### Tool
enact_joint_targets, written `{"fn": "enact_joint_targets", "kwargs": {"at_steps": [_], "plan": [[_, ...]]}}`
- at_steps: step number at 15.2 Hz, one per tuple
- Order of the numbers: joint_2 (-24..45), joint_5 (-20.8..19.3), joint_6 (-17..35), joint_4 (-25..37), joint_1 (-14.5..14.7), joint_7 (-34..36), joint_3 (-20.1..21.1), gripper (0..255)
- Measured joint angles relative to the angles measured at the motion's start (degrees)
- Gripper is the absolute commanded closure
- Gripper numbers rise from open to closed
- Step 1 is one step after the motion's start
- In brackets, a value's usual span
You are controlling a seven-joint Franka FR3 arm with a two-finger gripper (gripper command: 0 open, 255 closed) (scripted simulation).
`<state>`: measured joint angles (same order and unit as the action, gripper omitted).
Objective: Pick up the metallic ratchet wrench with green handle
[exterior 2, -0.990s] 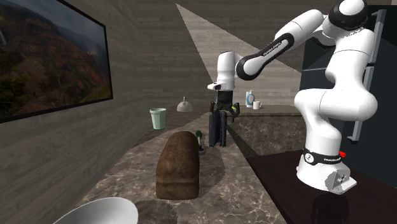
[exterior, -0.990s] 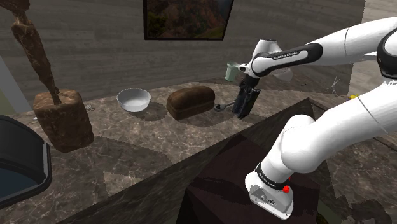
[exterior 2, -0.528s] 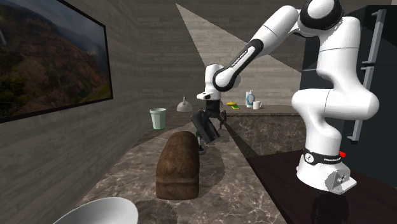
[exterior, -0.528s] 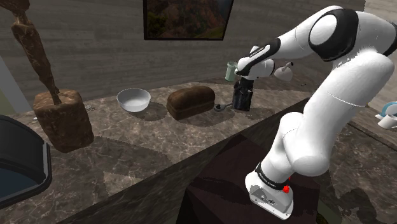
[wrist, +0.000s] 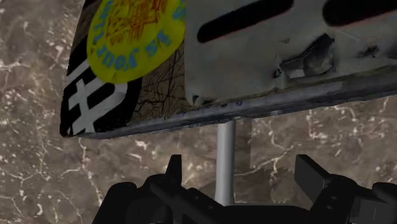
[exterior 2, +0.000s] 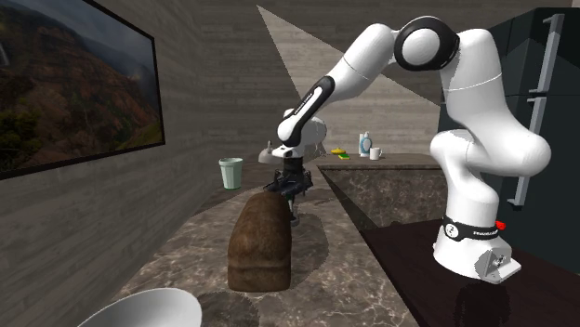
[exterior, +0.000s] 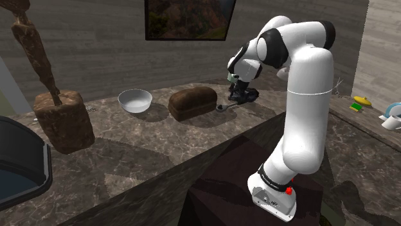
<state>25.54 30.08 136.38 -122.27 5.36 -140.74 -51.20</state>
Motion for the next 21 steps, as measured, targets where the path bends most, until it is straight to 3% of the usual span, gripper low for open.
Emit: {"fn": "enact_joint_targets", "kwargs": {"at_steps": [7, 8, 21], "plan": [[4.7, 5.2, 2.9, 0.8, -4.0, -3.9, 4.9, 0], [4.9, 5.4, 3.0, 0.8, -4.1, -4.0, 5.1, 255], [3.9, 4.2, 2.2, 0.8, -3.4, -3.3, 4.0, 255]]}}
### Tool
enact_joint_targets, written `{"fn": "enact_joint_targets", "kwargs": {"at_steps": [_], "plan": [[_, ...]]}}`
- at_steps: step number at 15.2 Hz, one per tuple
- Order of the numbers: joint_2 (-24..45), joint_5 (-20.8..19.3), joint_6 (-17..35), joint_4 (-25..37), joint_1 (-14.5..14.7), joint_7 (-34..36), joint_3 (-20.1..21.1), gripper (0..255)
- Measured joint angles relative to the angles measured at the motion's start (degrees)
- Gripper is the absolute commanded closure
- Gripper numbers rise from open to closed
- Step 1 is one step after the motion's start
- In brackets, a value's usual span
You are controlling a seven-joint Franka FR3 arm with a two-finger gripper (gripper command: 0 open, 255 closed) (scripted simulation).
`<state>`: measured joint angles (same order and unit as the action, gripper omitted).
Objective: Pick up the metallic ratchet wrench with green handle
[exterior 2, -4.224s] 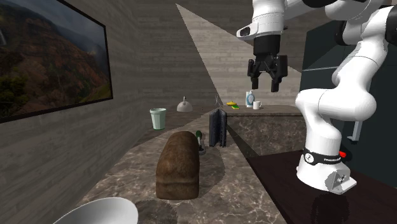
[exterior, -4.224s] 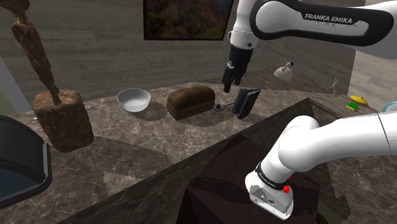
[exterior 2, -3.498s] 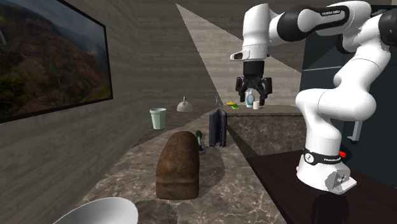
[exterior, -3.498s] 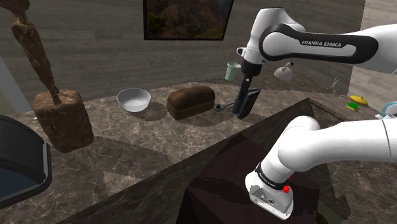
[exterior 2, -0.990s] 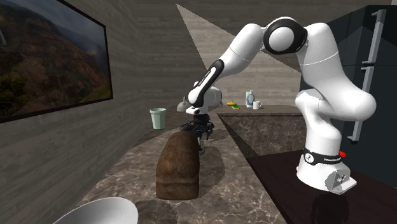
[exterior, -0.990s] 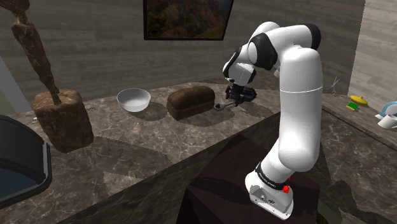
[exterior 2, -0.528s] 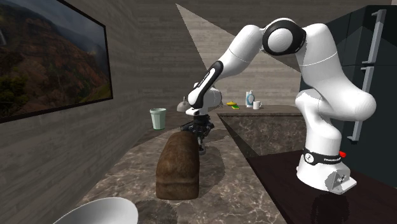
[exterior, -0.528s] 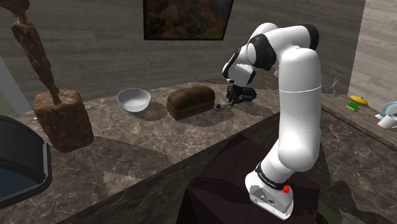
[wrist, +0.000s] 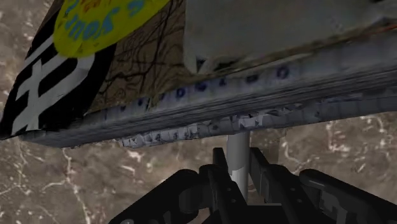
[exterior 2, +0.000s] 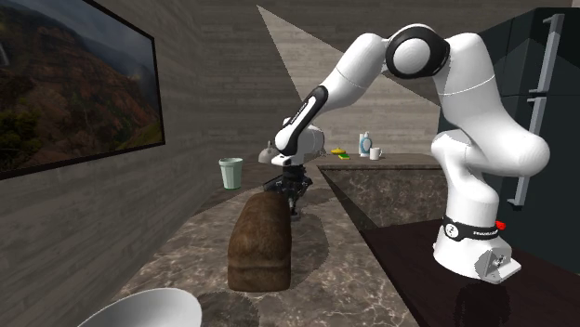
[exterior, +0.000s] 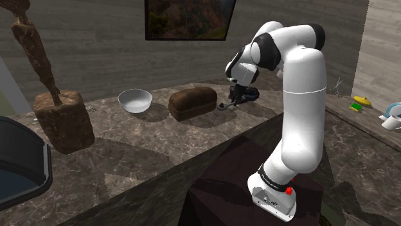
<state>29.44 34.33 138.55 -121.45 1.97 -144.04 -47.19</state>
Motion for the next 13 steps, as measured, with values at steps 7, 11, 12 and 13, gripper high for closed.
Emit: {"fn": "enact_joint_targets", "kwargs": {"at_steps": [7, 11, 12, 13], "plan": [[-4.2, -4.7, -3.1, -0.2, 3.4, 3.1, -4.2, 255], [-6.6, -7.6, -5.1, 0.2, 5.3, 5.0, -6.5, 255], [-6.9, -8.1, -5.7, 0.5, 5.5, 5.4, -6.9, 255], [-7.3, -8.5, -5.8, 0.5, 5.8, 5.5, -7.3, 255]]}}
